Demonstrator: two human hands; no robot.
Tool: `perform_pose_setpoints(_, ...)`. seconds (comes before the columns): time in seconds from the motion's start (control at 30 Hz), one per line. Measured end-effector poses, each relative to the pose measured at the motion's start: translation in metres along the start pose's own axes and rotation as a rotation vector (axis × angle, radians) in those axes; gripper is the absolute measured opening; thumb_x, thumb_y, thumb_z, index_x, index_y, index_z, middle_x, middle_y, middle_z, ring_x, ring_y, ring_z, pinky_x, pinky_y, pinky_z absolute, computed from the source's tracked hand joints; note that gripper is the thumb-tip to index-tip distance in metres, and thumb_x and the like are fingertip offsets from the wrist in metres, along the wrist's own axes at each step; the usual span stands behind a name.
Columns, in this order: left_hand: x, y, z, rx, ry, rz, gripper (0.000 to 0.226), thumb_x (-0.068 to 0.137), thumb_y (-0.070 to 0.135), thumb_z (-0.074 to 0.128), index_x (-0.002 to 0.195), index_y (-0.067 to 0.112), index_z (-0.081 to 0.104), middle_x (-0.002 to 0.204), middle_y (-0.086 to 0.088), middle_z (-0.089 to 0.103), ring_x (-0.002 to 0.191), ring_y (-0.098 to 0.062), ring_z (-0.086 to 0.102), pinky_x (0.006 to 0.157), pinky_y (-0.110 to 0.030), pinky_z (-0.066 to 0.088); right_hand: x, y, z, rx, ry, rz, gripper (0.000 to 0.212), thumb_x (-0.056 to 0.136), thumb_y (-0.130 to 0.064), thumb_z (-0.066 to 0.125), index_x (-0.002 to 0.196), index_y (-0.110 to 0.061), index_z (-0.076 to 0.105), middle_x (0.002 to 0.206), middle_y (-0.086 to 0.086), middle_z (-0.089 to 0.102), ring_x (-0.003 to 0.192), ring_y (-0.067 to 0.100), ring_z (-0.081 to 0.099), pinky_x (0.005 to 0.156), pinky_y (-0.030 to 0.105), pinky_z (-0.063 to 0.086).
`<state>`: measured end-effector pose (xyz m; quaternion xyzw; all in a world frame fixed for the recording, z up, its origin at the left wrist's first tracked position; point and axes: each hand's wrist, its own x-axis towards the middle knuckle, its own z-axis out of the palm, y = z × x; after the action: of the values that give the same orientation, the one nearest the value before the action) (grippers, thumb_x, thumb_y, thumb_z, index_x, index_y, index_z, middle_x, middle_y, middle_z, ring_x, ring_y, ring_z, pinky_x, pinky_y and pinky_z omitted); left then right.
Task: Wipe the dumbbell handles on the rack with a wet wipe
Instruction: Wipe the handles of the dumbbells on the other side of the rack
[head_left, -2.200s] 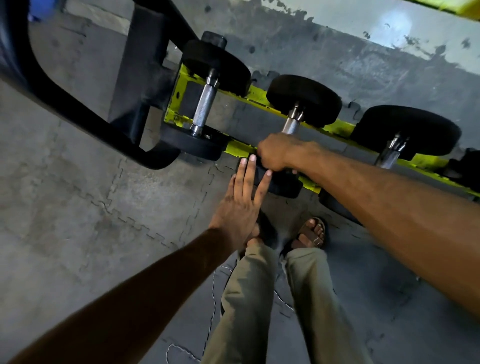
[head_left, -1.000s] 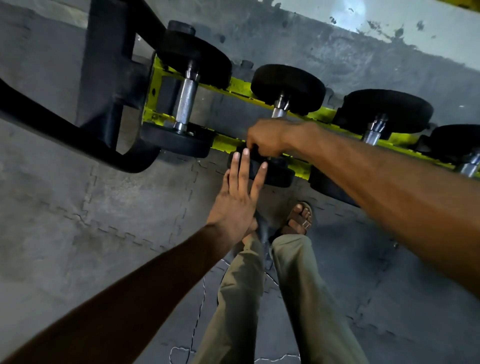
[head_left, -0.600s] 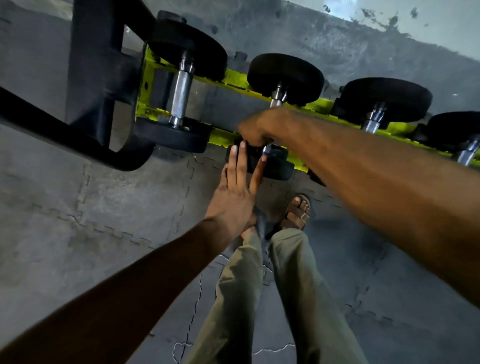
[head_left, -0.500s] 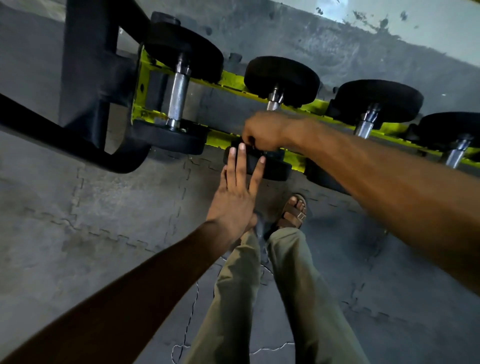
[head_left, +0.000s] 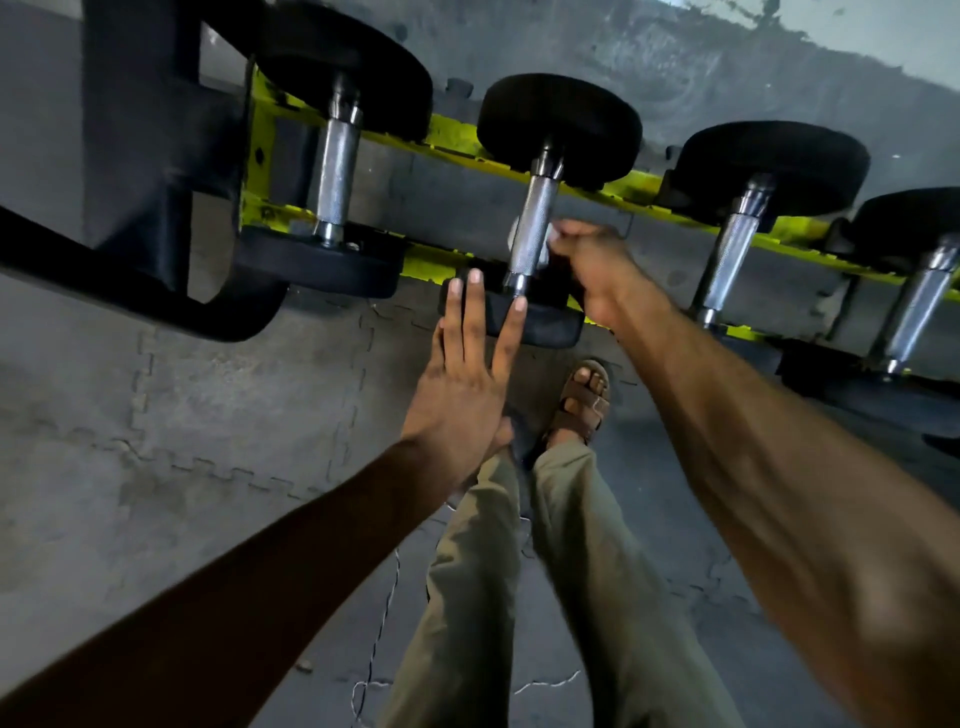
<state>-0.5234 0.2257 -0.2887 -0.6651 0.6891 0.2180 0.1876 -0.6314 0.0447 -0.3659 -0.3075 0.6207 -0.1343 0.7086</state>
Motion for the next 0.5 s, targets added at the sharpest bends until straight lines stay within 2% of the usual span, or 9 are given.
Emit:
perform_pose_setpoints(0.07,0.0,0.0,0.002,0.01,0.011,0.005,0.137,0.087,0.069,0.065,0.155,0.005,-0.036,0.158,-0.041,-0.033,0.153,-0.056,-0.019,0.129,-0.058,0.012,0.018,-0.019,0.007,0.379,-0.072,0.089,0.025,0.101,-0.004,0.038,0.103,0.0,0.063,0.072,0.011,0.062,0.056,0.016,0.063,0.062,0.033,0.059)
perform_pose_setpoints(0.13,0.002,0.0,0.003,0.026,0.02,0.001,0.138,0.086,0.071,0.064,0.155,0.005,-0.035,0.158,-0.041,-0.032,0.153,-0.056,-0.018,0.129,-0.058,0.012,0.034,-0.032,0.017,0.748,-0.105,0.169,0.034,0.102,-0.014,0.033,0.097,-0.003,0.064,0.077,0.013,0.071,0.064,0.024,0.071,0.073,0.043,0.06)
perform_pose_setpoints(0.2,0.004,0.001,0.003,0.03,0.018,0.006,0.137,0.086,0.072,0.063,0.155,0.004,-0.035,0.158,-0.041,-0.032,0.153,-0.056,-0.018,0.128,-0.058,0.013,0.041,-0.033,0.024,0.882,-0.086,0.176,0.035,0.102,-0.021,0.032,0.095,-0.006,0.064,0.08,0.011,0.074,0.067,0.026,0.073,0.079,0.042,0.055)
perform_pose_setpoints(0.27,0.004,0.002,0.004,0.032,0.023,0.013,0.134,0.088,0.068,0.062,0.155,0.005,-0.035,0.158,-0.041,-0.031,0.153,-0.056,-0.018,0.129,-0.058,0.013,0.036,-0.025,0.026,0.813,0.008,0.131,0.028,0.101,-0.017,0.038,0.098,-0.005,0.064,0.079,0.011,0.072,0.066,0.024,0.071,0.071,0.037,0.055)
perform_pose_setpoints(0.37,0.001,0.002,0.003,0.027,0.02,-0.002,0.131,0.091,0.066,0.061,0.155,0.005,-0.035,0.159,-0.04,-0.031,0.153,-0.056,-0.017,0.129,-0.058,0.012,0.024,-0.009,0.023,0.591,0.271,-0.048,0.007,0.089,-0.015,0.067,0.094,-0.01,0.067,0.08,0.009,0.067,0.069,0.022,0.063,0.066,0.036,0.053)
perform_pose_setpoints(0.43,0.0,0.002,0.002,0.031,0.008,-0.011,0.134,0.089,0.069,0.062,0.155,0.005,-0.036,0.158,-0.04,-0.033,0.153,-0.055,-0.017,0.129,-0.057,0.012,0.017,-0.006,0.019,0.345,0.382,-0.253,0.013,0.079,-0.022,0.076,0.076,-0.019,0.063,0.073,0.003,0.063,0.068,0.017,0.058,0.067,0.036,0.051)
perform_pose_setpoints(0.5,0.003,0.002,0.002,0.032,0.008,-0.015,0.137,0.087,0.072,0.062,0.155,0.005,-0.035,0.157,-0.04,-0.035,0.153,-0.055,-0.018,0.129,-0.057,0.012,0.008,-0.007,0.016,-0.015,0.465,-0.494,0.016,0.082,-0.028,0.073,0.076,-0.021,0.059,0.076,-0.002,0.062,0.071,0.014,0.056,0.068,0.038,0.052)
